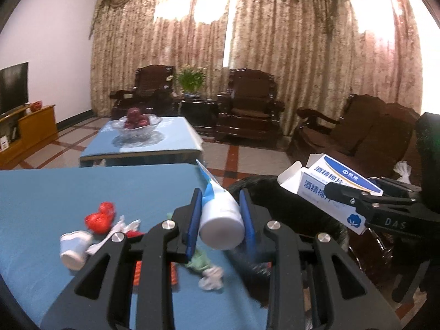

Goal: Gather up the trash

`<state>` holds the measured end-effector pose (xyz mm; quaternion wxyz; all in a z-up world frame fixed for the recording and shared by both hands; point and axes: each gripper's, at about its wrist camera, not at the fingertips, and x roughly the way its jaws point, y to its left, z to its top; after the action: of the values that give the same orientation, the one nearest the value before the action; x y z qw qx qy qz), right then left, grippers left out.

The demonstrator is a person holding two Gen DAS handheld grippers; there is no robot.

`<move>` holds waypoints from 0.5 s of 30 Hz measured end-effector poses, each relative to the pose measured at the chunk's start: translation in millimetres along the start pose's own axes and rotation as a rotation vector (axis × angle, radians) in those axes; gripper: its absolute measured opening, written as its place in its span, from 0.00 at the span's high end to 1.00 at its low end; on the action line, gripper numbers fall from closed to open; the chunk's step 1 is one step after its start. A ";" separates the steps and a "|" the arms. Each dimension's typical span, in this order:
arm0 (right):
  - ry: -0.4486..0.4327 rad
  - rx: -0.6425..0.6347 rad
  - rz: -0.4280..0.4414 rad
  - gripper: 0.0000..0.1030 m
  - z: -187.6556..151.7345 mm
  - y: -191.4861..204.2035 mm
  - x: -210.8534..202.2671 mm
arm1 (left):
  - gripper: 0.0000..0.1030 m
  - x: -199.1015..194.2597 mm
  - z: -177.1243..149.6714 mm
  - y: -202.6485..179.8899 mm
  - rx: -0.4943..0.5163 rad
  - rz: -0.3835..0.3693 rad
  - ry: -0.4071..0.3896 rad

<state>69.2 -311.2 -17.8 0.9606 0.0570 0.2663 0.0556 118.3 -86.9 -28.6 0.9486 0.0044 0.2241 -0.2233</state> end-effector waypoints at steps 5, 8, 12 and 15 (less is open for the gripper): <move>0.009 0.042 -0.053 0.47 -1.5 -31.7 12.0 | 0.74 35.4 3.7 -24.5 0.016 -0.049 0.006; 0.020 0.066 -0.079 0.47 -2.6 -50.8 23.7 | 0.74 60.5 3.6 -36.2 0.016 -0.075 0.020; 0.032 0.082 -0.108 0.47 -3.7 -70.0 39.5 | 0.74 92.8 0.4 -51.4 0.022 -0.107 0.052; 0.046 0.099 -0.126 0.47 -8.0 -87.0 52.4 | 0.74 114.9 -2.1 -57.0 0.015 -0.127 0.085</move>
<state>116.4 -389.3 -63.2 0.9518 0.0860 0.2939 -0.0168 185.0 -186.4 -74.4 0.9222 0.0070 0.2621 -0.2841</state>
